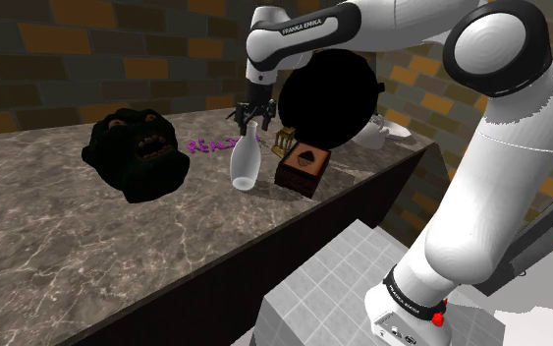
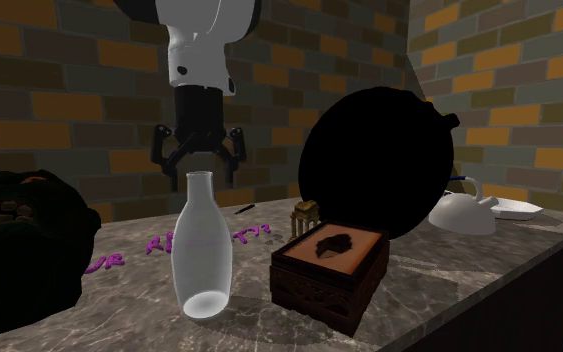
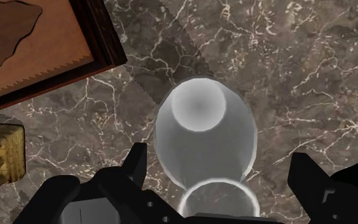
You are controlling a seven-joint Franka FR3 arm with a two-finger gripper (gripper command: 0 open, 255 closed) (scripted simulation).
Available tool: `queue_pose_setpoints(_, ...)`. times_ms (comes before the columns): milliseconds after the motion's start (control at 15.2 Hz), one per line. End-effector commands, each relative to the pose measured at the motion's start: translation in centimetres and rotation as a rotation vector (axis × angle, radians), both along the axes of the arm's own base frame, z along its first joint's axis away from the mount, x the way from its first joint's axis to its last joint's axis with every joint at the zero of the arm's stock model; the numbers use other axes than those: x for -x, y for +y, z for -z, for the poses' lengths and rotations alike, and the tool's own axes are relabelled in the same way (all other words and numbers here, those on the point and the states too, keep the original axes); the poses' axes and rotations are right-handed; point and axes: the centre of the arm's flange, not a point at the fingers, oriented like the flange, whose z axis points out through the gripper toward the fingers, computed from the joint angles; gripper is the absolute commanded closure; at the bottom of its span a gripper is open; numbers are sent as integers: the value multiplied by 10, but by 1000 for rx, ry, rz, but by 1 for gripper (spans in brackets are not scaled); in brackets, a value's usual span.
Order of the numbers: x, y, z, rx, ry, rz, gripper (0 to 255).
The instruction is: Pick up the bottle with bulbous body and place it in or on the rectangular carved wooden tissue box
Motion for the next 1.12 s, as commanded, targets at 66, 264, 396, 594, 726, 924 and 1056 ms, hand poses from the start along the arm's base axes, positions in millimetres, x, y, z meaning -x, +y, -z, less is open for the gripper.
queue_pose_setpoints(66,0,0,8,0,0,0,0)
queue_pose_setpoints(264,0,0,8,0,0,0,0)
queue_pose_setpoints(396,0,0,8,0,0,0,0)
queue_pose_setpoints(594,0,0,8,0,0,0,255)
queue_pose_setpoints(726,0,0,8,0,0,0,255)
queue_pose_setpoints(924,0,0,8,0,0,0,255)
queue_pose_setpoints(1056,0,0,8,0,0,0,255)
